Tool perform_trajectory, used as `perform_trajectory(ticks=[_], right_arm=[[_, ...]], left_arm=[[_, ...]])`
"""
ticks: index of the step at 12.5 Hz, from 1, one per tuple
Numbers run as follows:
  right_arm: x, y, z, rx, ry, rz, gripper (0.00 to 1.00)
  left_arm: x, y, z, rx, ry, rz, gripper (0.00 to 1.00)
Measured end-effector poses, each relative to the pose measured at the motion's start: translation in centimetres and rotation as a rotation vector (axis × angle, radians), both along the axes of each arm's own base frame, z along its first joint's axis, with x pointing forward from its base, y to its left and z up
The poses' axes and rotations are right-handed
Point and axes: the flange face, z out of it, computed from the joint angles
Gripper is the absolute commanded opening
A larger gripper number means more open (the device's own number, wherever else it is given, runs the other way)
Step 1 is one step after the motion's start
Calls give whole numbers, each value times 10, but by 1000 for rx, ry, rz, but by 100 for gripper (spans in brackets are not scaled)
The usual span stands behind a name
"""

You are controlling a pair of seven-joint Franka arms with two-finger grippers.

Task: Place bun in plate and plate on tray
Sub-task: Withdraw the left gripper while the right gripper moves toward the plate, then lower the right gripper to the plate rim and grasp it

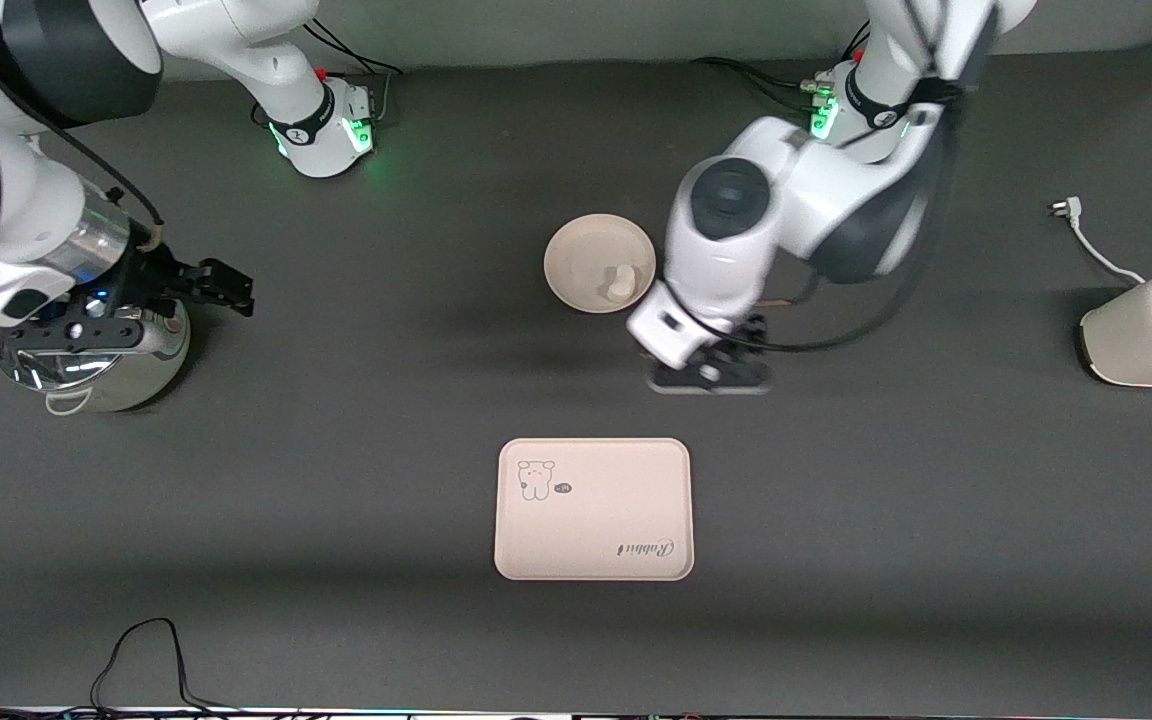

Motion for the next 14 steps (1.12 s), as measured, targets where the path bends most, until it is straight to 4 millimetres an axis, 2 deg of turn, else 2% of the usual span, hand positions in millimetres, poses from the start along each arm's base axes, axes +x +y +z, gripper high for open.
perform_trajectory(ticks=[1,2,4,5,7,9,10,11,12,14], right_arm=[[-9,22,-4,-1,11,-13,100],[-20,50,-6,-6,19,-27,100],[-48,119,-14,-15,8,-54,100],[-66,155,-20,-17,-2,-69,100],[-109,224,-34,-13,-24,-106,100],[-161,282,-48,-10,-34,-111,100],[-183,302,-53,-11,-35,-95,100],[-198,312,-59,-11,-35,-78,100],[-203,312,-63,-1,-41,-71,100],[-207,296,-80,58,-52,-72,100]], left_arm=[[21,45,21,-2,-11,15,100],[33,88,40,5,-7,26,100],[40,168,75,22,12,75,100],[36,199,87,35,42,89,100],[22,239,106,54,90,76,100],[14,285,115,55,108,63,100],[12,309,114,45,125,72,100],[10,326,108,38,142,82,100],[10,333,101,33,157,87,100],[8,329,93,25,176,82,100]])
